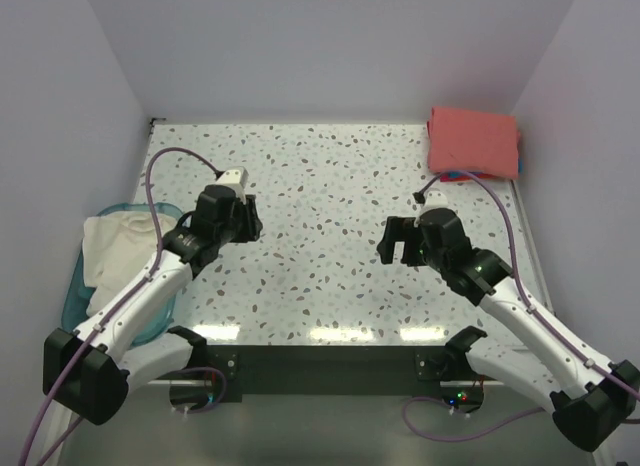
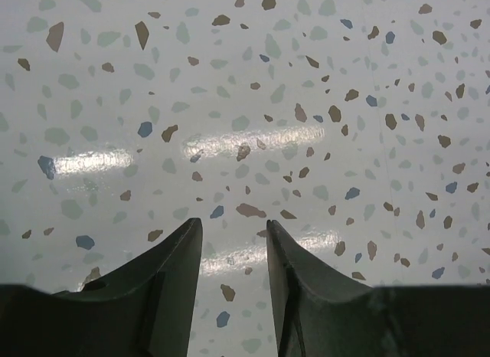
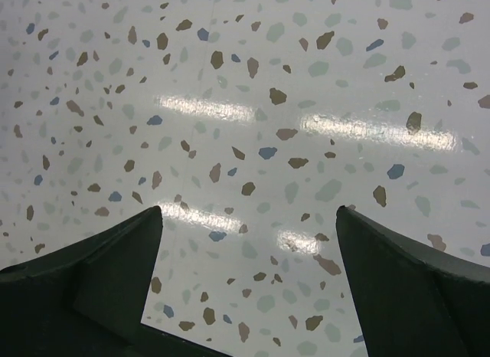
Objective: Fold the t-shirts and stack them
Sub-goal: Grab the tshirt from the pile
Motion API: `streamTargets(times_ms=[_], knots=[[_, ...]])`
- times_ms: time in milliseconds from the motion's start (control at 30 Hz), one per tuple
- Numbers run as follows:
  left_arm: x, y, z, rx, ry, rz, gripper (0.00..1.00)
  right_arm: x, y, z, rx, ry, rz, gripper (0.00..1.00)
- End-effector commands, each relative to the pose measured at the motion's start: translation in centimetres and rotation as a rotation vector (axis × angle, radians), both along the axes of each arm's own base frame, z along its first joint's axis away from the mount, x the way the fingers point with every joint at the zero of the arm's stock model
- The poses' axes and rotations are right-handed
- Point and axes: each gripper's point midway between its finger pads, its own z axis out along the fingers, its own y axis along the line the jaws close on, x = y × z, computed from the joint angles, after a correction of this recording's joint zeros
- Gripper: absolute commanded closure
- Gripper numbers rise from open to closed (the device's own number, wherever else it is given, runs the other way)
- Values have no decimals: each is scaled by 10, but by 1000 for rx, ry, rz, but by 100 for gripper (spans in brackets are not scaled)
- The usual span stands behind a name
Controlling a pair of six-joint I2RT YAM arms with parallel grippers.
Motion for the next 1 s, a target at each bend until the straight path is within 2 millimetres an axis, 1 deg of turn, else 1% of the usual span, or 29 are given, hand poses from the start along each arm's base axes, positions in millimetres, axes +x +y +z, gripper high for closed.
streamTargets(times_ms=[0,67,100,167,200,233,267,300,333,367,400,467,500,567,600,633,667,700,733,767,800,833,867,900,933,967], knots=[[6,1,17,-20,-56,30,56,5,4,17,32,-66,15,1],[7,6,22,-18,-63,62,56,4,4,16,34,-64,17,1],[10,6,29,-23,-73,75,55,4,4,15,33,-61,18,1],[12,11,35,-27,-78,118,52,3,5,13,32,-50,24,1],[15,15,44,-31,-92,153,51,2,6,13,35,-48,29,1],[14,19,45,-25,-78,182,48,1,7,12,37,-41,34,1],[18,22,46,-21,-75,213,47,1,8,11,40,-42,37,1],[23,24,57,-21,-91,240,44,1,8,10,41,-39,37,1],[26,32,61,-6,-92,289,37,1,8,9,38,-36,37,1],[27,52,52,54,-51,389,35,-1,8,7,41,-29,41,1],[37,76,67,51,-59,491,35,-1,9,8,44,-28,44,1],[41,111,73,57,-12,629,34,-2,10,7,51,-28,51,1],[40,148,75,66,-5,758,28,-2,10,8,53,-30,51,1],[29,186,76,63,4,941,22,-3,12,7,61,-27,58,1],[23,212,74,44,6,1035,20,-4,13,7,63,-24,65,1],[21,222,71,25,-1,1079,13,-4,13,6,64,-21,66,1],[16,229,59,-9,21,1137,12,-4,14,6,67,-21,70,1],[10,243,51,-24,39,1200,12,-5,15,7,66,-20,74,1],[7,248,41,-49,56,1246,11,-4,15,8,68,-20,74,1],[2,252,22,-40,104,1283,11,-5,15,7,69,-18,78,1],[-3,261,13,-39,127,1330,11,-6,15,7,71,-20,79,1],[-8,265,3,-45,151,1373,11,-6,15,7,74,-20,78,1],[-15,269,-17,-18,205,1406,12,-7,15,7,75,-23,80,1],[-19,275,-27,-22,229,1436,12,-7,15,7,77,-24,81,1],[-17,278,-36,-29,234,1444,13,-8,15,6,79,-23,81,1],[-24,279,-54,-9,287,1462,13,-8,15,6,78,-25,83,1]])
